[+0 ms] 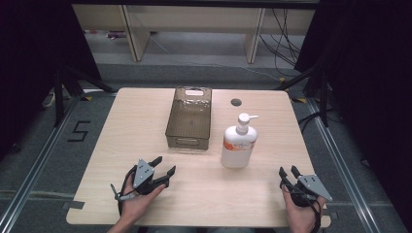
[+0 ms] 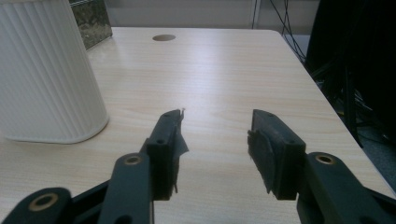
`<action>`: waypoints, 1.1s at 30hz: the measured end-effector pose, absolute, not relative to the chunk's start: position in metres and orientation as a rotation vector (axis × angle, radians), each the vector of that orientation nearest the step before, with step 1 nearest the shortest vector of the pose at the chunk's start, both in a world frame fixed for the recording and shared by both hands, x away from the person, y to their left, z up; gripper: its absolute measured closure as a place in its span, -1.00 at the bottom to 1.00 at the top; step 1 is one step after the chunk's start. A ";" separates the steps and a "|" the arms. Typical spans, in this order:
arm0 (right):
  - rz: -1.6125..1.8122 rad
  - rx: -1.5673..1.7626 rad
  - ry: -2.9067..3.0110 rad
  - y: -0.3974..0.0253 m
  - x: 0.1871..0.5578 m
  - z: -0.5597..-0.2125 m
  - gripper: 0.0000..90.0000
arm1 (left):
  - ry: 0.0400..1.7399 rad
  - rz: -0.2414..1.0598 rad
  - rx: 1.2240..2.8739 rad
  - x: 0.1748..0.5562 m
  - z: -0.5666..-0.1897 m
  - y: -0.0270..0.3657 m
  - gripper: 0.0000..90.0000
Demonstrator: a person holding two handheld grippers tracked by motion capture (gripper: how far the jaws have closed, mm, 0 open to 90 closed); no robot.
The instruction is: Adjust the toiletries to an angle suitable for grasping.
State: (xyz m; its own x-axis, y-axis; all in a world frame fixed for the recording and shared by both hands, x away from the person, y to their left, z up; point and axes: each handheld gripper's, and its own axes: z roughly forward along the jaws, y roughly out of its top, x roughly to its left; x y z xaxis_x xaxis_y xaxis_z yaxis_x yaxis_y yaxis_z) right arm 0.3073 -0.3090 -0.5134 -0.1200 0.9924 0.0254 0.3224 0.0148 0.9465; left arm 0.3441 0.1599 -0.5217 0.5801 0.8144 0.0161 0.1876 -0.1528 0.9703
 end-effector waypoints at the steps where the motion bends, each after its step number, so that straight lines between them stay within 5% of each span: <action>1: 1.138 1.393 1.547 -0.309 0.307 -0.514 0.17 | 0.848 0.684 1.669 0.344 -0.522 0.160 -0.18; 10: 1.183 1.412 1.557 -0.302 0.309 -0.512 -0.05 | 0.873 0.684 1.671 0.343 -0.521 0.161 -0.16; 23: 1.195 1.372 1.544 -0.302 0.311 -0.512 -0.05 | 0.842 0.693 1.657 0.338 -0.516 0.155 -0.06; 33: 1.160 1.371 1.529 -0.301 0.310 -0.513 -0.05 | 0.709 0.622 1.619 0.328 -0.478 0.109 0.02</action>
State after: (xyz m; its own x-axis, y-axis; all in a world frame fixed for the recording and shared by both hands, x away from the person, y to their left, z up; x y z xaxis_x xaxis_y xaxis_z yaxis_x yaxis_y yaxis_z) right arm 0.3103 -0.3013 -0.5131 -0.1318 0.9908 0.0310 0.2970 0.0097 0.9548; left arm 0.3279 0.1086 -0.4782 0.6708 0.7415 0.0111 0.1076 -0.1122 0.9878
